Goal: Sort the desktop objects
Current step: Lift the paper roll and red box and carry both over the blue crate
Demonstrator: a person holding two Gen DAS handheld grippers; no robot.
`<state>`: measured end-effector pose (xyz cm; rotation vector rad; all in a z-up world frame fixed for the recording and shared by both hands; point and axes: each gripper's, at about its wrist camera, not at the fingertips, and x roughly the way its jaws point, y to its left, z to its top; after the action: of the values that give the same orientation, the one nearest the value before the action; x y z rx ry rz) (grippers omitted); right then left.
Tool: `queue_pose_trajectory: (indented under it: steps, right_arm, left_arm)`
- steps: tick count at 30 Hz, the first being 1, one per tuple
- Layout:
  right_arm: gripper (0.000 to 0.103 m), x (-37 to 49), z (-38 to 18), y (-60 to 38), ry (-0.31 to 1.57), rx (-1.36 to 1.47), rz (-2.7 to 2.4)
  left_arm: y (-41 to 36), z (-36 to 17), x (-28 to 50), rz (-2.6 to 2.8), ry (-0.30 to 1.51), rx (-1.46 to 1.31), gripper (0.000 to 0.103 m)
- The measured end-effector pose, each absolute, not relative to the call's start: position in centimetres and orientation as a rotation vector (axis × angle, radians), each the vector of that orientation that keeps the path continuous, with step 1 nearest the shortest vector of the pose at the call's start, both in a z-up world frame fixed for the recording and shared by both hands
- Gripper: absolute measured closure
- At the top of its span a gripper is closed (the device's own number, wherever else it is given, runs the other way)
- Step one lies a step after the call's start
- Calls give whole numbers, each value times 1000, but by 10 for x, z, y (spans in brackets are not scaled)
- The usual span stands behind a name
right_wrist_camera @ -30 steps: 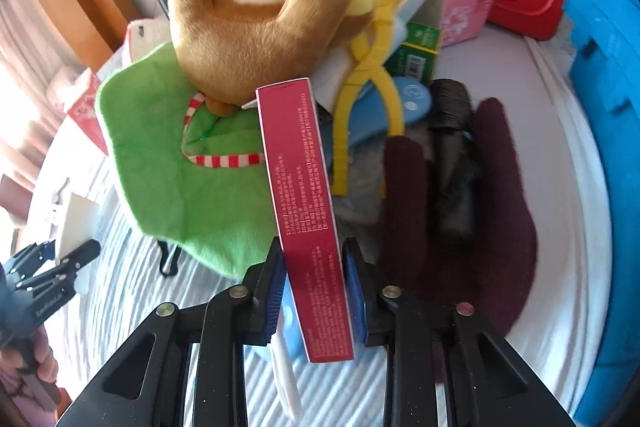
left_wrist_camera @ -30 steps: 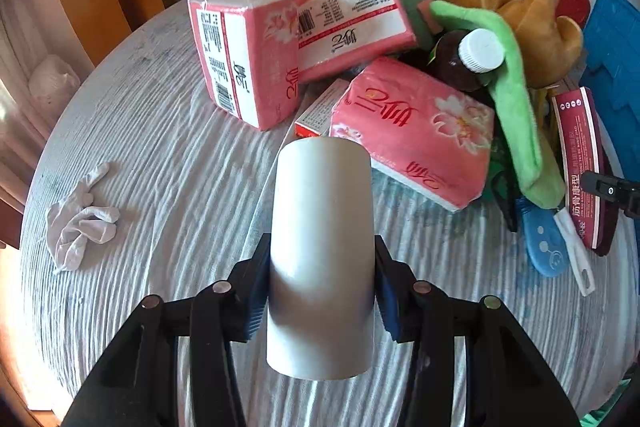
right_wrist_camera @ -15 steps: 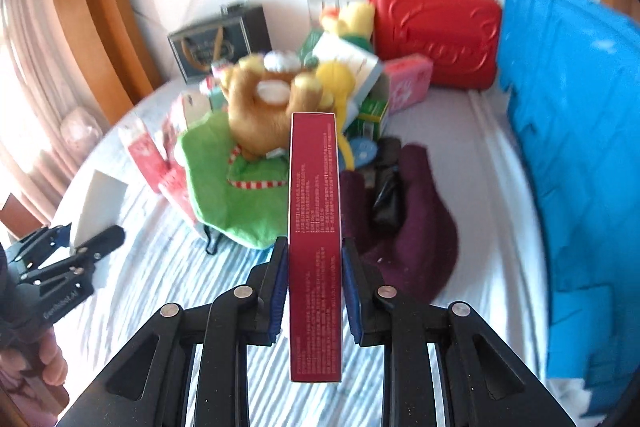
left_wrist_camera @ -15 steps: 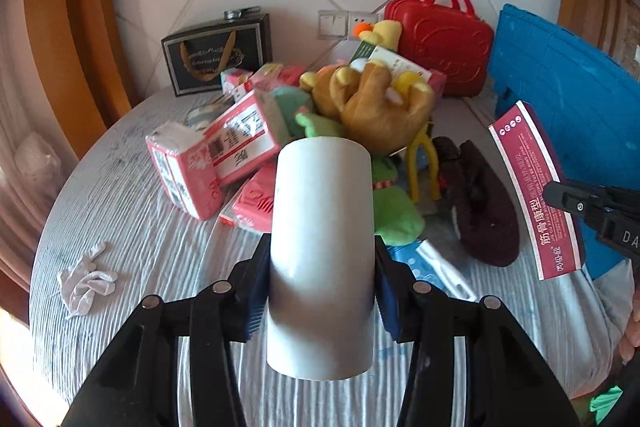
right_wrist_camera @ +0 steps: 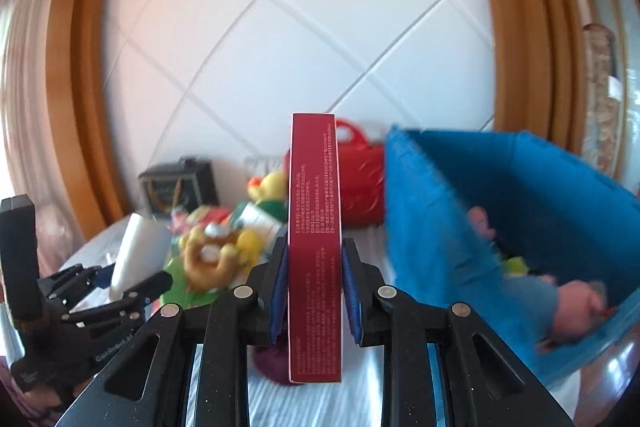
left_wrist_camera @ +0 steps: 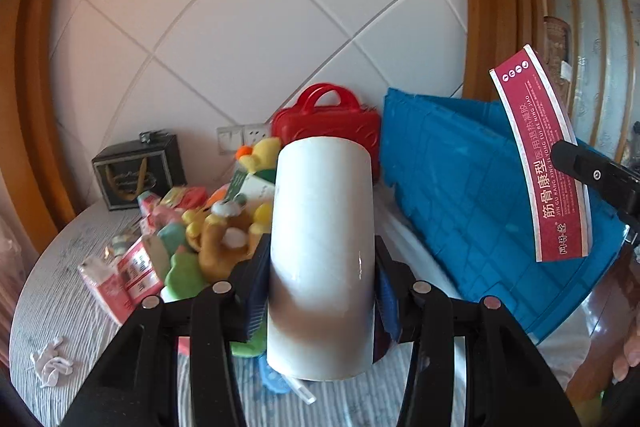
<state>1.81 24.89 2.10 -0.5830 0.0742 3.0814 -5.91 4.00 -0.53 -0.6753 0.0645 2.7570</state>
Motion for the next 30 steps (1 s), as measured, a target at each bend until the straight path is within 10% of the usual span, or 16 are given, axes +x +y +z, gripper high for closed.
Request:
queue_pose_trajectory:
  steps: [30]
  right_arm:
    - [79, 22, 41, 504, 94, -630, 2648]
  left_arm:
    - [365, 53, -88, 2437, 244, -841, 58]
